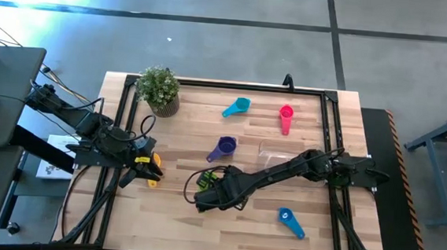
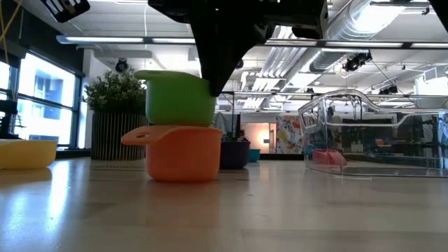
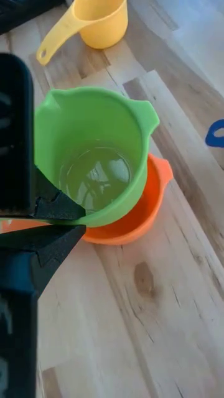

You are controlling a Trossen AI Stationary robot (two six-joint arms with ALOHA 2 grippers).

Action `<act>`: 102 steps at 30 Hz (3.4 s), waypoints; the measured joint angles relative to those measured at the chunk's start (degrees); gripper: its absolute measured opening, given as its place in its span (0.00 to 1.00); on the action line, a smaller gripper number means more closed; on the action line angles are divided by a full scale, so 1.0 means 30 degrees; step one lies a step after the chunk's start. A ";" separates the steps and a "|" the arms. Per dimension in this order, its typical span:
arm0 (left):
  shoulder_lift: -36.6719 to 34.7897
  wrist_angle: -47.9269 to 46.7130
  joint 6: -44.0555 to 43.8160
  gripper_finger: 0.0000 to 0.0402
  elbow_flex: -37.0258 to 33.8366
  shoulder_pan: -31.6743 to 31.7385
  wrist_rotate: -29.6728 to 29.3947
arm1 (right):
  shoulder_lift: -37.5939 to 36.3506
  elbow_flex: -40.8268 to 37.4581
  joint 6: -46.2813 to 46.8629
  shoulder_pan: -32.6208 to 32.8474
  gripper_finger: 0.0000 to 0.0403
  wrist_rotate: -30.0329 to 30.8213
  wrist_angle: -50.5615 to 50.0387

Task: Nest measuring cups in basket
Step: Stack the green measuring cup on top of the orange measuring cup, then stack the violet measuring cup on top of the green measuring cup

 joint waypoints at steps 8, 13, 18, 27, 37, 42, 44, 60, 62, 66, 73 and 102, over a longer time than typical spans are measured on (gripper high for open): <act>0.0004 -0.0007 0.0007 0.22 -0.0003 -0.0002 0.0003 | 0.0355 -0.0005 0.0029 -0.0056 0.00 -0.0491 0.0117; 0.0000 0.0014 0.0014 0.22 -0.0003 -0.0004 0.0003 | 0.0510 -0.0005 0.0029 -0.0097 0.00 -0.0493 0.0277; 0.0007 -0.0007 0.0015 0.22 -0.0003 -0.0001 -0.0004 | 0.0510 -0.0005 0.0029 -0.0137 0.00 -0.0486 0.0262; 0.0006 0.0000 0.0010 0.22 -0.0003 0.0000 -0.0004 | 0.0510 -0.0005 -0.0007 -0.0144 0.07 -0.0486 0.0328; 0.0007 0.0000 0.0012 0.22 0.0002 -0.0004 -0.0004 | 0.0510 -0.0005 -0.0036 -0.0144 0.14 -0.0442 0.0343; 0.0000 0.0007 0.0007 0.22 -0.0003 -0.0002 -0.0004 | 0.0500 0.0564 -0.0504 -0.0144 0.15 -0.0177 0.0356; 0.0004 0.0000 0.0007 0.22 -0.0003 0.0003 -0.0001 | 0.0495 0.1007 -0.0738 -0.0144 0.15 0.0306 0.0087; 0.0001 -0.0015 -0.0067 0.22 -0.0003 -0.0004 -0.0011 | 0.0080 0.2544 -0.3252 0.0062 0.15 0.2038 -0.1731; 0.0007 0.0034 -0.0310 0.22 -0.0003 -0.0004 -0.0053 | 0.0080 0.2544 -0.3543 0.0099 0.15 0.2035 -0.1850; 0.0005 0.0027 -0.0984 0.22 -0.0003 0.0003 -0.0369 | -0.0198 0.2544 -0.4534 0.0126 0.15 0.2013 -0.2435; 0.0007 0.0040 -0.3177 0.22 -0.0003 -0.0001 -0.2271 | -0.2011 0.2544 -0.7472 0.0060 0.15 0.2202 -0.4401; 0.0003 0.0058 -0.8874 0.22 -0.0003 -0.0004 -0.4703 | -0.9009 0.2552 -2.1851 -0.0056 0.15 0.2981 -0.5909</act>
